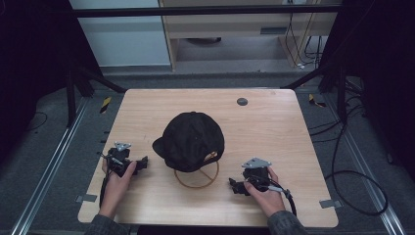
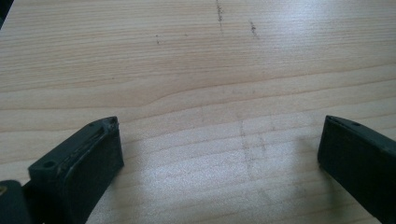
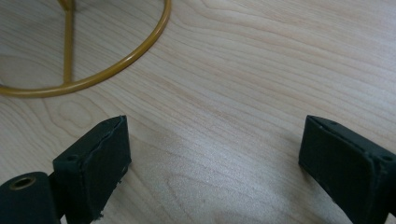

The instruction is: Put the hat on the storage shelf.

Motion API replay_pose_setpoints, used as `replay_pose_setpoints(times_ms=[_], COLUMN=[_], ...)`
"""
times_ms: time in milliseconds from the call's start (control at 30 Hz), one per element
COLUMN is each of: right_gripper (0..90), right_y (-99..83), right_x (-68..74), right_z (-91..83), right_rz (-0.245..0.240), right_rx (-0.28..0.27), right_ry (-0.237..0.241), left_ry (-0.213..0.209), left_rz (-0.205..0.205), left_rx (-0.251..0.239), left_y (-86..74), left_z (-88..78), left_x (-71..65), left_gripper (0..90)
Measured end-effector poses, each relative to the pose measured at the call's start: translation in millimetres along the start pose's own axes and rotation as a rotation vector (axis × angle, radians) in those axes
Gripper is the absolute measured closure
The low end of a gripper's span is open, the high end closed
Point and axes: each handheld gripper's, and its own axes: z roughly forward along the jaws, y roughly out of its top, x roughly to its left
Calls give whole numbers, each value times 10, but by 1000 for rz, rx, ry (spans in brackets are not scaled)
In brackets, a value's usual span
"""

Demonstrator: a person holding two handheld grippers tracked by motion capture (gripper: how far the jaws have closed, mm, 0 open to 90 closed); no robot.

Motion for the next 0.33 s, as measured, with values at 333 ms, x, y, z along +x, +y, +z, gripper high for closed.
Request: replay_pose_setpoints(times_ms=[333], right_gripper=[61], right_y=[-11], right_x=[39], right_z=[24], right_rz=[-26], right_rx=[-1], right_ry=[-14], left_ry=[1], left_rz=[-3], left_rx=[-1], left_y=[6], left_z=[8], left_x=[0], left_gripper=[0])
